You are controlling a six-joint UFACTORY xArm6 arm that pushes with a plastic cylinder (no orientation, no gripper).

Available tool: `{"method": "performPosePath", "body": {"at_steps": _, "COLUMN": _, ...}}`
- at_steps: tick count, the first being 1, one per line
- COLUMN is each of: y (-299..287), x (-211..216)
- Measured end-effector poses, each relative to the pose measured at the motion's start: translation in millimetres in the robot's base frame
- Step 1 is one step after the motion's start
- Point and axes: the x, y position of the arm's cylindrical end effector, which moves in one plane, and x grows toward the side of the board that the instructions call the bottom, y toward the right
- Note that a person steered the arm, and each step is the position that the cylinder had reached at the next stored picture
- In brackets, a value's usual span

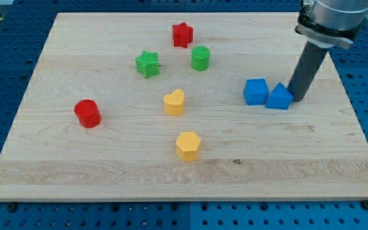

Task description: Push the blue cube away from the blue triangle

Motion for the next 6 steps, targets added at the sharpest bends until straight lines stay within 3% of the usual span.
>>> {"method": "performPosePath", "body": {"at_steps": 3, "y": -32.6, "x": 27.2}}
{"method": "performPosePath", "body": {"at_steps": 4, "y": -6.5, "x": 36.1}}
{"method": "performPosePath", "body": {"at_steps": 5, "y": 25.8, "x": 34.7}}
{"method": "performPosePath", "body": {"at_steps": 6, "y": -9.3, "x": -7.2}}
